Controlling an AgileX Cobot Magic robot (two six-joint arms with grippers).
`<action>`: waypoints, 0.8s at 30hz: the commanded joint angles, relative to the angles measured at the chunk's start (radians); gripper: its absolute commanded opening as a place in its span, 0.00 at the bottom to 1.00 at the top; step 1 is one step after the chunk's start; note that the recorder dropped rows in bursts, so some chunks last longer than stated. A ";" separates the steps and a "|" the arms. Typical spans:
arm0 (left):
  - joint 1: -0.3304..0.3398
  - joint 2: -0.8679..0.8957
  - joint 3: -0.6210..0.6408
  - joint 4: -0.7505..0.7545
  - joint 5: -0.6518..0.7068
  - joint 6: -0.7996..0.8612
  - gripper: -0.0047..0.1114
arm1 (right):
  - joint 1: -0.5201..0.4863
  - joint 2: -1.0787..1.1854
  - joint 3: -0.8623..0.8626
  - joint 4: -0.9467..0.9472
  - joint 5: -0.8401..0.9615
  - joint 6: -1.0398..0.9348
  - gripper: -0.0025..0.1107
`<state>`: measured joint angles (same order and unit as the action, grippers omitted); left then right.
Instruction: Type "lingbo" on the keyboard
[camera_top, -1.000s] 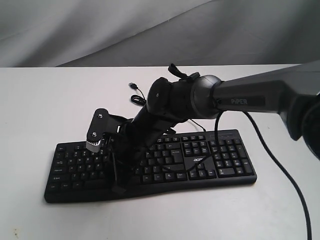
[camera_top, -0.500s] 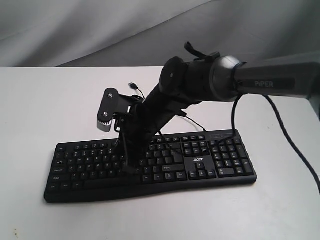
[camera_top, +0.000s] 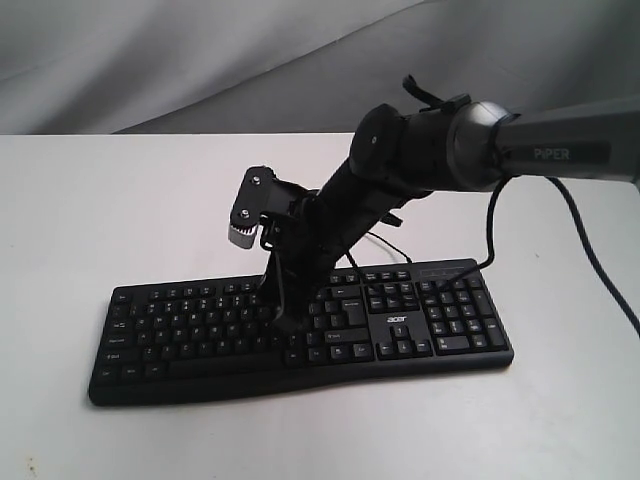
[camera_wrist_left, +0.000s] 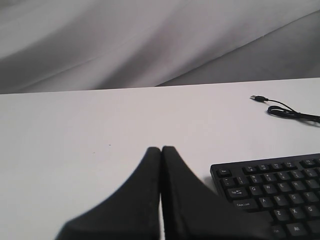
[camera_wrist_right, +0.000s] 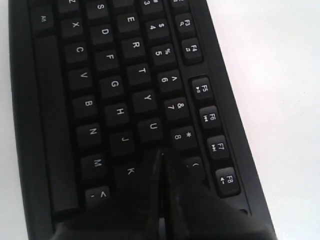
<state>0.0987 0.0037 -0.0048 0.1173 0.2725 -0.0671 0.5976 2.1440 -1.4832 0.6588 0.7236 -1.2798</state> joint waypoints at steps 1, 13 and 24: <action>0.001 -0.004 0.005 0.000 -0.011 -0.002 0.04 | -0.007 -0.008 0.015 -0.004 -0.003 0.002 0.02; 0.001 -0.004 0.005 0.000 -0.011 -0.002 0.04 | -0.011 -0.008 0.021 -0.004 -0.023 0.007 0.02; 0.001 -0.004 0.005 0.000 -0.011 -0.002 0.04 | -0.012 0.012 0.021 0.000 -0.035 0.003 0.02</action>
<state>0.0987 0.0037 -0.0048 0.1173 0.2725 -0.0671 0.5915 2.1616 -1.4682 0.6547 0.6958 -1.2752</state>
